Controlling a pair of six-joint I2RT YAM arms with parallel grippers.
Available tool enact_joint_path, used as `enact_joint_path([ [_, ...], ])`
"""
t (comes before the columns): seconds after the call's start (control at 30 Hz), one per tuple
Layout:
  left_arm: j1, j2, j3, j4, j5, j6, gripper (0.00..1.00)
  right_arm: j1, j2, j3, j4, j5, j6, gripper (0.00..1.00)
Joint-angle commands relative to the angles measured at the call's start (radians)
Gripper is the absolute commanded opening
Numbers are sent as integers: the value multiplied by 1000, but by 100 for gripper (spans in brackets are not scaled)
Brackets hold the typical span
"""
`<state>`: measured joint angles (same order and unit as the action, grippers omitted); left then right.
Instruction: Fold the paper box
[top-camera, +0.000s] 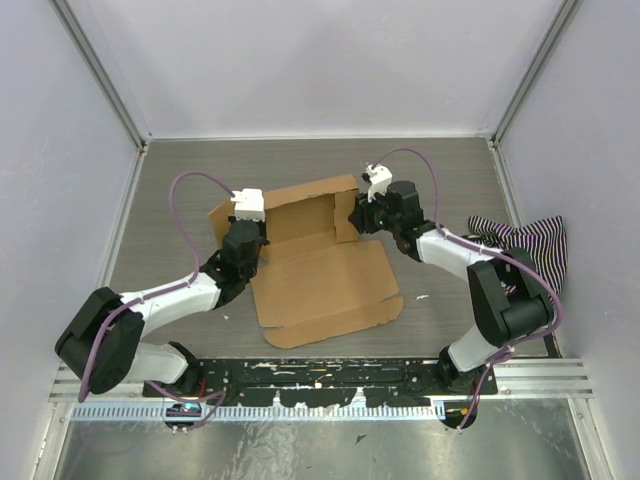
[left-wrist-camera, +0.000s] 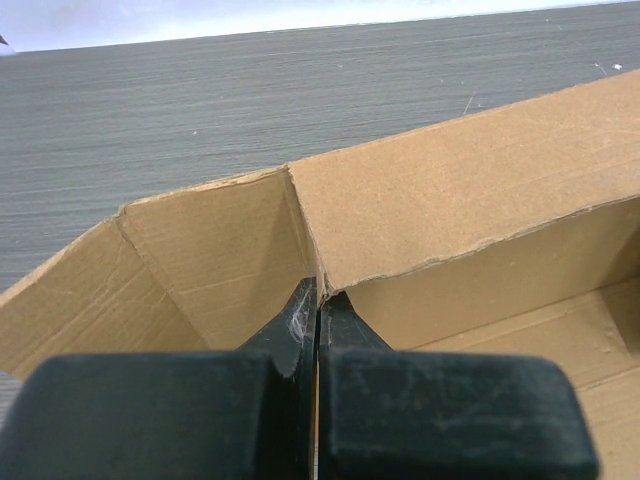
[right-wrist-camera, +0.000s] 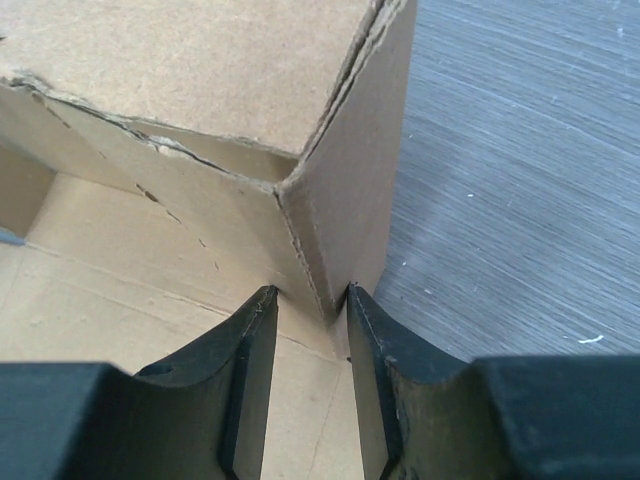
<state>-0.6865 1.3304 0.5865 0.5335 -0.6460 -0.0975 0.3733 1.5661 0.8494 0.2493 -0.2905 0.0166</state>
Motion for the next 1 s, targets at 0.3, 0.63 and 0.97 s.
enact_joint_path([
  [0.3,-11,-16,-4,39,8,17,0,29,-7,-61,205,95,37,57],
  [0.63,-11,-1,20,34,13,24,0,29,25,4,151,39,-56,59],
  [0.97,-11,7,45,17,3,33,0,37,129,62,179,181,54,25],
])
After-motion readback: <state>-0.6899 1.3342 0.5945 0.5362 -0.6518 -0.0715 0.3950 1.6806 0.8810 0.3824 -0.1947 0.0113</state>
